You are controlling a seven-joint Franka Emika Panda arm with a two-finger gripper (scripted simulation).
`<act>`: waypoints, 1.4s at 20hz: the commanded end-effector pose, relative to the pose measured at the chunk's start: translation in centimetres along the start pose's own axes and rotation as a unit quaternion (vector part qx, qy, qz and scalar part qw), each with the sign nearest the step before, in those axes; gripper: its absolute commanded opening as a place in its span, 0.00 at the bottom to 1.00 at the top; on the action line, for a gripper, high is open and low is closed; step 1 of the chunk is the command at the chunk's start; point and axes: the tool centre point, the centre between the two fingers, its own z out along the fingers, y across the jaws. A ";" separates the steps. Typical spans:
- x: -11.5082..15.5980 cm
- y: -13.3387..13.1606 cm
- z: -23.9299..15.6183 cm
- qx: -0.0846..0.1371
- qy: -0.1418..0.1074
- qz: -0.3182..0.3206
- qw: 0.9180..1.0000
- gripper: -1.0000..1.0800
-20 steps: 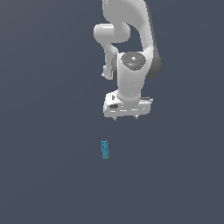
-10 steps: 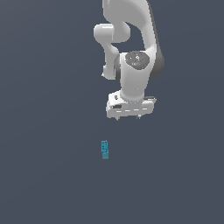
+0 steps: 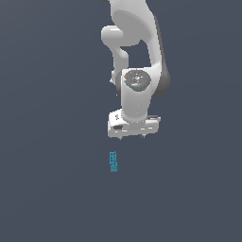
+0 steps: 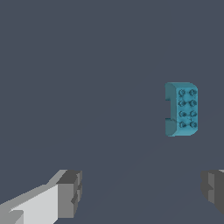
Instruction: Pick up the object and move it to a goal position.
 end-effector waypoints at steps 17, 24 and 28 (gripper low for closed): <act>5.0 9.1 6.7 -0.011 0.003 -0.008 1.000 0.96; 5.0 9.2 7.2 -0.011 0.003 -0.007 1.000 0.96; 5.0 9.2 8.7 -0.011 0.003 -0.008 1.000 0.96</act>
